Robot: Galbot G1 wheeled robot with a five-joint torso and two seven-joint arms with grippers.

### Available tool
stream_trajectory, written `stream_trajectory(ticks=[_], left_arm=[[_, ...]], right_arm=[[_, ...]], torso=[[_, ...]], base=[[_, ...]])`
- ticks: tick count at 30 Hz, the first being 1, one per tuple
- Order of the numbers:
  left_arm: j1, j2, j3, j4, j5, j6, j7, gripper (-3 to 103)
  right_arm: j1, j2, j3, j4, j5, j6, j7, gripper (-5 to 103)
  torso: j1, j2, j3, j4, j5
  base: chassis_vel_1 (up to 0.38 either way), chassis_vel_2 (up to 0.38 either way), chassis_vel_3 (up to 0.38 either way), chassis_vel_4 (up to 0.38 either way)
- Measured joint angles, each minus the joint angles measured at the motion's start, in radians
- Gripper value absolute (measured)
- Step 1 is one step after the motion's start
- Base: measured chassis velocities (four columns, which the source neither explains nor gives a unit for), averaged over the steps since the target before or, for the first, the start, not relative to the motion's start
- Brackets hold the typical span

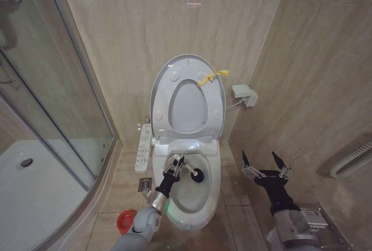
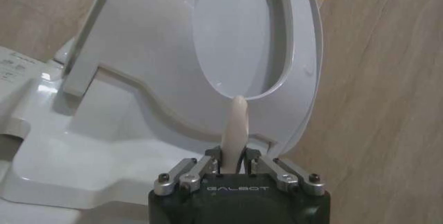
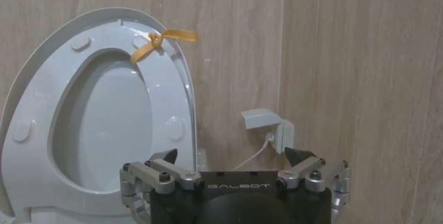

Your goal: Open the toilet lid, clean the toilet bowl with a toilet brush, close the toilet lid, and flush.

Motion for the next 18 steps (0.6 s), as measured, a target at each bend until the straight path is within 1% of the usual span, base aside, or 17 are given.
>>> stream_trajectory(ticks=[2, 5, 6, 8, 10, 12, 14, 15, 18], left_arm=[[0.001, -0.004, -0.005, 0.01, 0.012, -0.007, 0.007, 21], [0.004, -0.008, -0.025, 0.065, 0.083, -0.037, 0.034, 21], [0.004, -0.008, -0.025, 0.065, 0.083, -0.037, 0.034, 21], [0.008, -0.012, -0.039, 0.09, 0.115, -0.047, 0.037, 21], [0.011, -0.015, -0.043, 0.098, 0.122, -0.048, 0.032, 20], [0.018, -0.028, -0.049, 0.108, 0.114, -0.048, 0.014, 20], [0.025, -0.039, -0.05, 0.096, 0.085, -0.047, 0.009, 20], [0.025, -0.039, -0.05, 0.096, 0.085, -0.047, 0.009, 20], [0.038, -0.045, -0.028, 0.019, -0.004, -0.026, 0.015, 19]], right_arm=[[0.0, 0.0, 0.0, 0.0, 0.0, 0.0, 0.0, 100], [0.0, 0.0, 0.0, 0.0, 0.0, 0.0, 0.0, 100], [0.0, 0.0, 0.0, 0.0, 0.0, 0.0, 0.0, 100], [0.0, 0.0, 0.0, 0.0, 0.0, 0.0, 0.0, 100], [0.0, 0.0, 0.0, 0.0, 0.0, 0.0, 0.0, 100], [0.0, 0.0, 0.0, 0.0, 0.0, 0.0, 0.0, 100], [0.0, 0.0, 0.0, 0.0, 0.0, 0.0, 0.0, 100], [0.0, 0.0, 0.0, 0.0, 0.0, 0.0, 0.0, 100], [0.0, 0.0, 0.0, 0.0, 0.0, 0.0, 0.0, 100]], torso=[[0.0, 0.0, 0.0, -0.0001, 0.0], [0.0, 0.0, 0.0, 0.0002, 0.0], [0.0, 0.0, 0.0, 0.0002, 0.0], [0.0, 0.0, 0.0, 0.0003, 0.0002], [0.0, 0.0, 0.0, 0.0004, 0.0003], [0.0, 0.0, 0.0, 0.0004, 0.0003], [0.0, 0.0, 0.0, -0.0002, 0.0001], [0.0, 0.0, 0.0, -0.0002, 0.0001], [0.0, 0.0, 0.0, -0.0005, 0.0]], base=[[0.0, 0.0, 0.0, 0.0], [0.0, 0.0, 0.0, 0.0], [0.0, 0.0, 0.0, 0.0], [0.0, 0.0, 0.0, 0.0], [0.0, 0.0, 0.0, 0.0], [0.0, 0.0, 0.0, 0.0], [0.0, 0.0, 0.0, 0.0], [0.0, 0.0, 0.0, 0.0], [0.0, 0.0, 0.0, 0.0]])
